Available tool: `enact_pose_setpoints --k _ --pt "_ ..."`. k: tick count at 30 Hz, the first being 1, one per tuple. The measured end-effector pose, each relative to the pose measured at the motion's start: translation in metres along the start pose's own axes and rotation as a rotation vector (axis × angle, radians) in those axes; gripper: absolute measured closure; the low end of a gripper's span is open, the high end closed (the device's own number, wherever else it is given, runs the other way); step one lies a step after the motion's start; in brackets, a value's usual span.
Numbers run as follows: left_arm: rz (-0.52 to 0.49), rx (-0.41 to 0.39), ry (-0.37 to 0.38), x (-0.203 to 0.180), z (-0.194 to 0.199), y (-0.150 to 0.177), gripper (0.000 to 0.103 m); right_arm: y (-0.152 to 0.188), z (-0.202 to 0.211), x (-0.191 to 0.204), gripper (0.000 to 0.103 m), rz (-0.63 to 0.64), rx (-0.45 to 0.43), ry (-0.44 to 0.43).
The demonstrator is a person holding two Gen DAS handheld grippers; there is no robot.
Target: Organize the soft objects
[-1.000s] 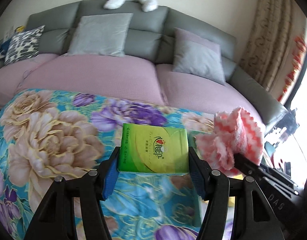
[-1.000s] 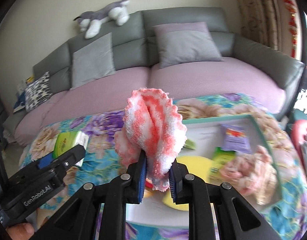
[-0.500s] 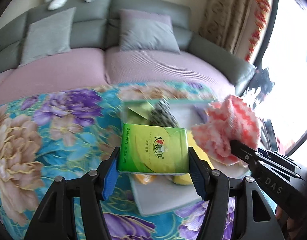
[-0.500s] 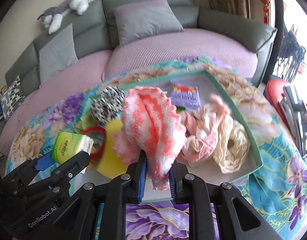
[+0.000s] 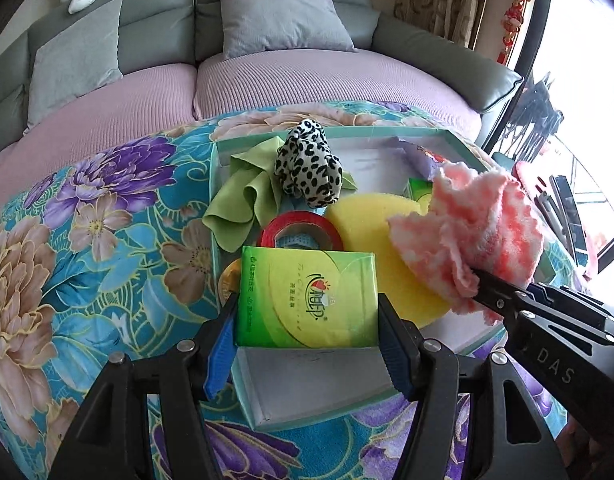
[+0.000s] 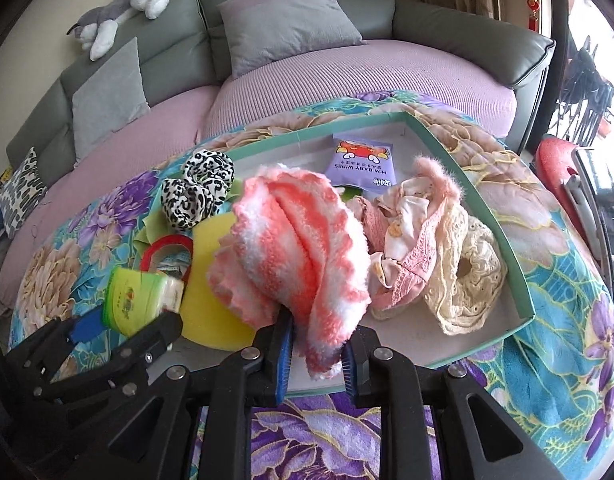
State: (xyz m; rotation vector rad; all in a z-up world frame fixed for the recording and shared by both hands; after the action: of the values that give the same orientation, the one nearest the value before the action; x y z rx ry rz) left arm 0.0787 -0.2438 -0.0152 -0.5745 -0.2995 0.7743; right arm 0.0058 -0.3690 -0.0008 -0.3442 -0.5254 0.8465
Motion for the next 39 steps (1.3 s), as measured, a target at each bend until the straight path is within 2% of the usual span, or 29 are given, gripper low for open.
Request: enact_pose_setpoints --k 4,6,8,11,13,16,19,22,24,26,31,39 --pt "-0.006 0.006 -0.01 0.002 0.001 -0.001 0.037 0.001 0.002 0.0 0.074 0.006 0.005 0.008" --pt "-0.015 0.022 -0.012 0.001 0.001 0.0 0.036 0.001 0.001 -0.002 0.066 0.004 0.004 0.019" --pt "-0.025 0.031 -0.027 0.0 0.003 0.001 0.032 0.001 0.002 -0.004 0.045 -0.001 0.003 0.033" --pt "-0.027 0.018 -0.033 0.001 0.011 0.0 0.029 0.001 0.005 -0.006 0.043 -0.003 0.004 0.033" --pt "-0.028 0.016 -0.043 0.0 0.016 0.0 0.017 0.002 0.006 -0.005 0.041 0.002 0.008 0.04" --pt "-0.032 0.006 -0.056 0.0 0.024 0.0 0.017 0.003 0.008 -0.002 0.026 0.023 0.0 0.061" --pt "-0.024 -0.007 -0.07 0.002 0.032 0.001 0.017 0.005 0.012 0.001 0.016 0.035 -0.009 0.06" --pt "-0.002 -0.022 -0.094 0.008 0.04 0.003 0.016 0.009 0.015 0.003 0.0 0.036 -0.021 0.068" --pt "0.018 -0.024 -0.103 0.013 0.042 0.008 0.015 0.011 0.019 0.004 0.0 0.035 -0.036 0.057" --pt "0.036 -0.02 -0.119 0.02 0.044 0.014 0.009 0.013 0.022 0.006 0.0 0.031 -0.043 0.056" --pt "0.127 -0.047 -0.217 0.047 0.058 0.033 0.008 0.02 0.029 0.011 0.0 0.035 -0.055 0.065" --pt "0.208 -0.038 -0.275 0.071 0.069 0.068 0.008 0.038 0.042 0.023 0.0 0.067 -0.065 0.036"
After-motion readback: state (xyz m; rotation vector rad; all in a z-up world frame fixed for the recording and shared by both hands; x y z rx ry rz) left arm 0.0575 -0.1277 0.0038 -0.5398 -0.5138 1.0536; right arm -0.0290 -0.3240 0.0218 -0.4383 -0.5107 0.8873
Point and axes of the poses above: each gripper's, at about its wrist camera, not at the fingertips, and z roughly against the way its jaws point, x to its left, y to its underside, the point moved 2 cm from there along -z, roughly the way its jaws point, and after that the axes turned 15 degrees about -z, right-handed, at the moved point
